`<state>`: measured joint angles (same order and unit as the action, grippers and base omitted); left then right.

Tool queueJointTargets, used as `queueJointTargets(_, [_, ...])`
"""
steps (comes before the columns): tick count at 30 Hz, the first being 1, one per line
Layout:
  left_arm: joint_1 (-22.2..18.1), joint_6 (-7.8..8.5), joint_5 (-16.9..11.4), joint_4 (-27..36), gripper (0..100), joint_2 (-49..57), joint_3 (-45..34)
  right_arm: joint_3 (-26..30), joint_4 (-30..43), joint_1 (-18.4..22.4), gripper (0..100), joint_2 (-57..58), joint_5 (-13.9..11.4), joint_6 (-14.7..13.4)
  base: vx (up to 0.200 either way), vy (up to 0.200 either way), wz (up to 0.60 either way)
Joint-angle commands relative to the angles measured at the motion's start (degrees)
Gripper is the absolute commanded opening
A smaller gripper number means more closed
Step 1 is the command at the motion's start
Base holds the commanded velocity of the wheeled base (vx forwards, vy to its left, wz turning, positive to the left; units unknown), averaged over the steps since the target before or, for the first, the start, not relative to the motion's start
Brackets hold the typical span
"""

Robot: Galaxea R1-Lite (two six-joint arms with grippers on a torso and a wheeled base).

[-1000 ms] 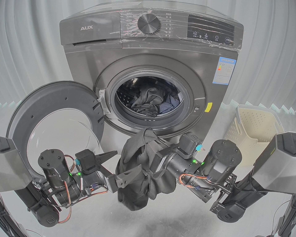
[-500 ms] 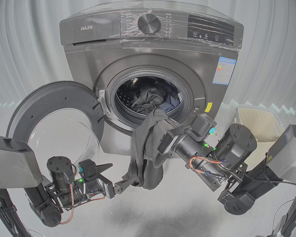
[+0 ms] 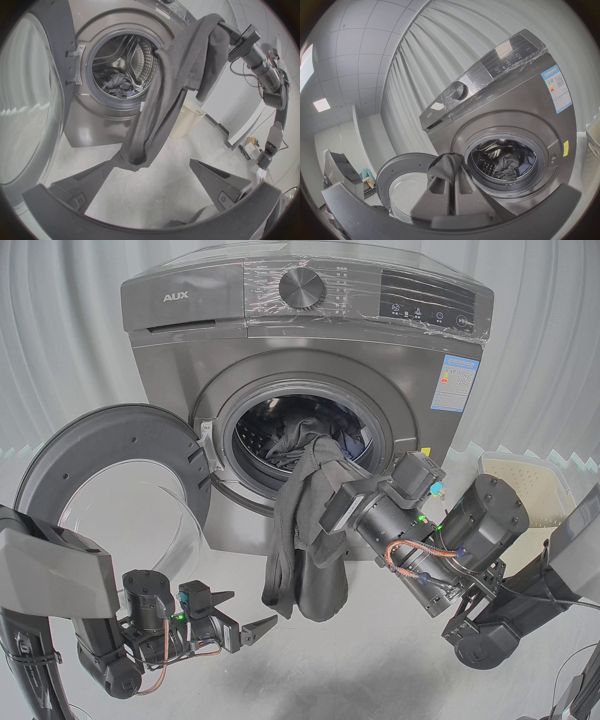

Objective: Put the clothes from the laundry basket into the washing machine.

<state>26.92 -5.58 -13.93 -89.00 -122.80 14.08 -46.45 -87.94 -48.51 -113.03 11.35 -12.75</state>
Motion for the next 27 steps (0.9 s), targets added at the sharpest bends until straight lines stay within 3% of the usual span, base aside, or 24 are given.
queueJointTargets(1, [-0.99, 0.75, 0.22, -0.12, 100, -7.02, 3.59, 0.04, -0.21, -0.45, 0, 0.09, -0.01, 0.01, 0.0, 0.0, 0.0])
queueJointTargets(15, [-0.81, 0.93, -0.22, -0.12, 100, -16.86, 12.46, 0.48, -0.21, -0.89, 0, 0.53, -0.01, -0.08, 0.0, 0.0, 0.0])
queueJointTargets(24, [-2.66, 0.93, 0.22, -0.12, 100, -23.81, 24.77, 0.48, -0.21, -1.5, 0, 0.18, -0.01, -0.08, 0.0, 0.0, 0.0])
queueJointTargets(25, [-2.92, 1.01, 0.31, -0.21, 0, -24.51, 25.56, 0.48, -0.21, -1.5, 0, 0.18, -0.01, -0.08, 0.0, 0.0, 0.0])
queueJointTargets(27, [-3.36, 1.19, 0.4, -0.29, 0, -25.48, 26.53, 0.48, -0.21, -1.5, 0, 0.18, -0.01, -0.08, 0.0, 0.0, 0.0])
